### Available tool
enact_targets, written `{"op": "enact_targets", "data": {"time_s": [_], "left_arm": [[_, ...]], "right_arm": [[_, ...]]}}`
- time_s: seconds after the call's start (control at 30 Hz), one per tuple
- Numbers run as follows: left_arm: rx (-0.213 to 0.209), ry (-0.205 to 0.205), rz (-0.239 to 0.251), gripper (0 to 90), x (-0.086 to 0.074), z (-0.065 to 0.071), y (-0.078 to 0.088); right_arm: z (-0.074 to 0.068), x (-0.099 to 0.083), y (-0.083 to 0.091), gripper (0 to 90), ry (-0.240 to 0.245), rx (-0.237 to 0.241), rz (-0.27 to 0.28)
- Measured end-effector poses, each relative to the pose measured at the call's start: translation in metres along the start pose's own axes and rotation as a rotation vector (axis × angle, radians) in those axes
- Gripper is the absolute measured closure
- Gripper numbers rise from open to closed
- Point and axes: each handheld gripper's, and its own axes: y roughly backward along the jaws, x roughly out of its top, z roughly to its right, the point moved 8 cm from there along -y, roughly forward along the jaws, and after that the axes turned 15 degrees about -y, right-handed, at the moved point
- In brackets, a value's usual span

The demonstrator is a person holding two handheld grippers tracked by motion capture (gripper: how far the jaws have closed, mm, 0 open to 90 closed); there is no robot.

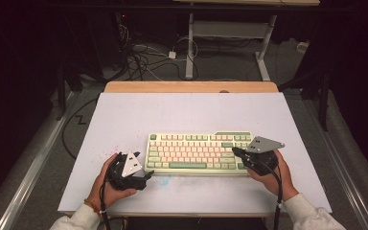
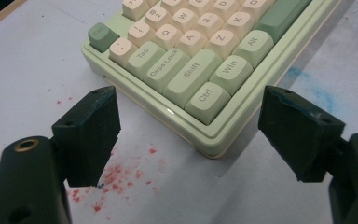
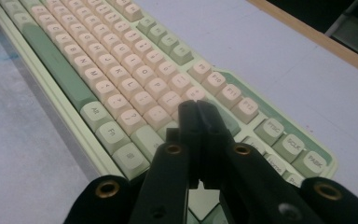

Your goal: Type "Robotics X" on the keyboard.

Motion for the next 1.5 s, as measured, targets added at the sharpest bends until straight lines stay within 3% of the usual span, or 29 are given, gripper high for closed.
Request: {"op": "enact_targets", "data": {"time_s": [0.57, 1.07, 1.2, 1.33, 1.5], "left_arm": [[-0.009, -0.023, -0.011, 19.7, 0.0, 0.002, -0.003], [-0.006, -0.017, -0.015, 20.3, -0.001, 0.002, -0.002], [-0.046, 0.017, 0.014, 35.2, 0.002, 0.004, 0.001], [-0.069, 0.026, 0.026, 48.2, 0.004, 0.005, 0.003], [-0.089, 0.035, 0.024, 74.7, 0.006, 0.003, 0.006]], "right_arm": [[-0.003, -0.018, -0.023, 89.8, 0.023, 0.014, -0.105], [-0.007, -0.024, -0.031, 89.8, 0.017, 0.026, -0.122], [-0.006, -0.024, -0.03, 89.8, 0.015, 0.028, -0.116], [-0.006, -0.024, -0.03, 89.8, 0.013, 0.026, -0.117], [-0.006, -0.025, -0.03, 89.8, 0.015, 0.023, -0.116]]}}
